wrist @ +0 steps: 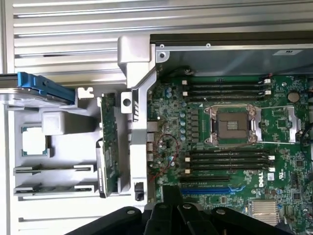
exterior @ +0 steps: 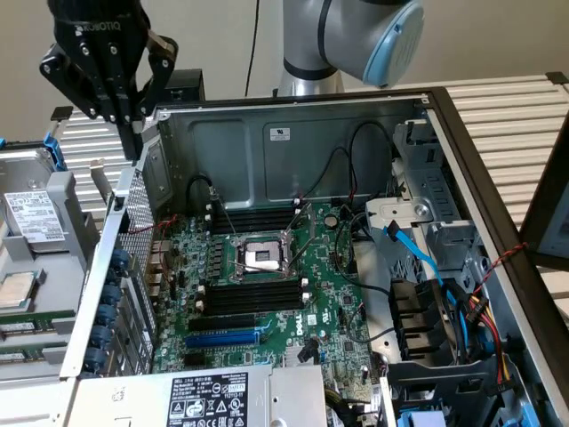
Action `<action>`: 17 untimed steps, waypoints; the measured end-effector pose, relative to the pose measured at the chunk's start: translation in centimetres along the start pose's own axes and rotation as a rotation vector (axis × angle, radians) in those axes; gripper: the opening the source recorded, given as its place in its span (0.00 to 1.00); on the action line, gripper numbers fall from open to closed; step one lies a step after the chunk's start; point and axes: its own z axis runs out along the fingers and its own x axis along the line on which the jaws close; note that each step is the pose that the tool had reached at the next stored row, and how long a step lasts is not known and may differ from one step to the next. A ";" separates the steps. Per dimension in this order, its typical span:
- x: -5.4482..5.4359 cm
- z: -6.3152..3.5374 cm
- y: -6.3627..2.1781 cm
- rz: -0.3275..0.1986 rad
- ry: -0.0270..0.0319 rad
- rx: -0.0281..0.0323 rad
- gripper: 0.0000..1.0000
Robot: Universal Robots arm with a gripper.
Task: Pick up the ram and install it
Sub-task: 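Reach for the ram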
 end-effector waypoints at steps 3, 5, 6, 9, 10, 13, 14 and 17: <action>1.3 0.25 -0.11 0.000 0.0039 0.0004 0.11; 2.2 0.46 -0.18 0.000 0.0070 0.0007 0.11; 2.7 0.57 -0.22 0.000 0.0088 0.0008 0.11; 4.5 1.01 -0.37 0.001 0.0142 0.0013 0.11; 5.0 1.13 -0.41 0.001 0.0153 0.0014 0.11; 6.3 1.47 -0.52 0.001 0.0188 0.0017 0.11; 6.8 1.58 -0.56 0.001 0.0201 0.0019 0.11; 8.1 1.92 -0.67 0.001 0.0239 0.0024 0.11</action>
